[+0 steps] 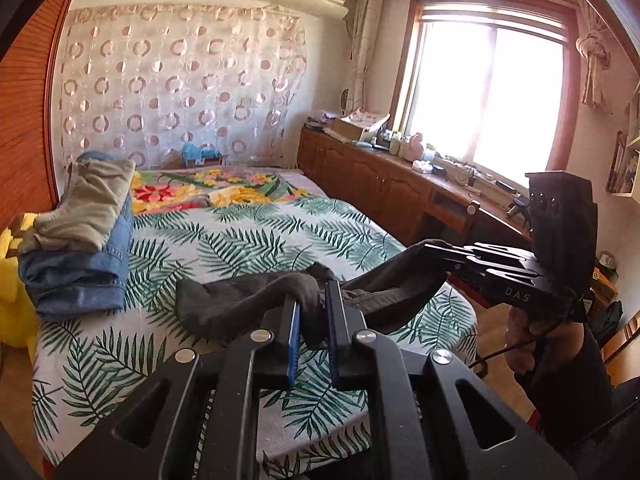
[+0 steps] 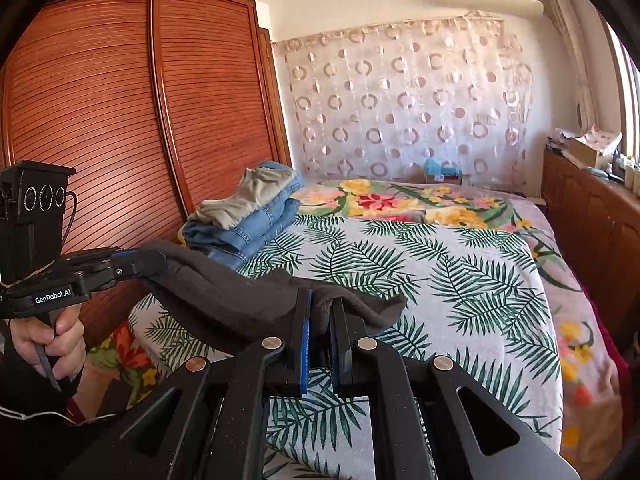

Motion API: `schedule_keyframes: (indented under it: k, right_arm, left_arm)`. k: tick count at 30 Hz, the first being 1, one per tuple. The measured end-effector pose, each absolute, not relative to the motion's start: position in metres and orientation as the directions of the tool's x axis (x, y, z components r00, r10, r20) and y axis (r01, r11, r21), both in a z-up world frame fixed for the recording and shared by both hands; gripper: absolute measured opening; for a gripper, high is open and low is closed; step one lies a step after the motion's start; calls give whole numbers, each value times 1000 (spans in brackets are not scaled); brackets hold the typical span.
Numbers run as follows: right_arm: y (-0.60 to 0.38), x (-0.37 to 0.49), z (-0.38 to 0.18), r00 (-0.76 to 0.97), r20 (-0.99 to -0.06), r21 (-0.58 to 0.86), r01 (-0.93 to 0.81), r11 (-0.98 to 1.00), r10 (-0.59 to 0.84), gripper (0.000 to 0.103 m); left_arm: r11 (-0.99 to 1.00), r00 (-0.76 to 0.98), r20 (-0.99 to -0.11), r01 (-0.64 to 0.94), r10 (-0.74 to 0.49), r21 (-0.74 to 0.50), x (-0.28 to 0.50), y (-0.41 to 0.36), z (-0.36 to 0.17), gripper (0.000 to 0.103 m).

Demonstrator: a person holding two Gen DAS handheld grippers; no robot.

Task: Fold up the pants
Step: 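Fold the held edge over the shorts and open the left tool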

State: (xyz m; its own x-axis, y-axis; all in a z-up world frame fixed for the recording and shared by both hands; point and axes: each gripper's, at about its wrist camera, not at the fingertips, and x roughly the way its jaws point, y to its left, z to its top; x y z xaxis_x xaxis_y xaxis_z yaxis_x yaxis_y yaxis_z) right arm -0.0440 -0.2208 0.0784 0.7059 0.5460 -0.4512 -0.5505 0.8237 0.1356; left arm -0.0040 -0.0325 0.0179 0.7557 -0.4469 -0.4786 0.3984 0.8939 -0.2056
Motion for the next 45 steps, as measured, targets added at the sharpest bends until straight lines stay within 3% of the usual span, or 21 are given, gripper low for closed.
schedule_keyframes:
  k: [6,16,28,34,39,45]
  right_arm:
    - [-212,-19,56,686,-503,144,-533,834,525,7]
    - [-181,40,49,681,-537,121,-521,845,497,7]
    - [-160,86,27,653,-603,111,-498,860,457,7]
    - [-157,93,25,643,-621,108,-497,861,449,7]
    - [-157,95,24,639,-621,124,-493,861,454,7]
    - [-158,93,24,647,-614,115,-493,862,452,9]
  left_arm:
    - [903,711,-557,345,-429,-255,20,-28,-15,12]
    - [921,744,-542,320,-390,-223,44,-27,-8,12]
    - [938,727,-593,274,-346,-210,77,-24,-30,12]
    - [943,717,-613,257,-333,-211,81,-23,-37,22]
    - [940,721,-603,266,-340,-212,77,-22,-38,46]
    - [942,694,-637,267,-336,-205,78,-24,-48,52]
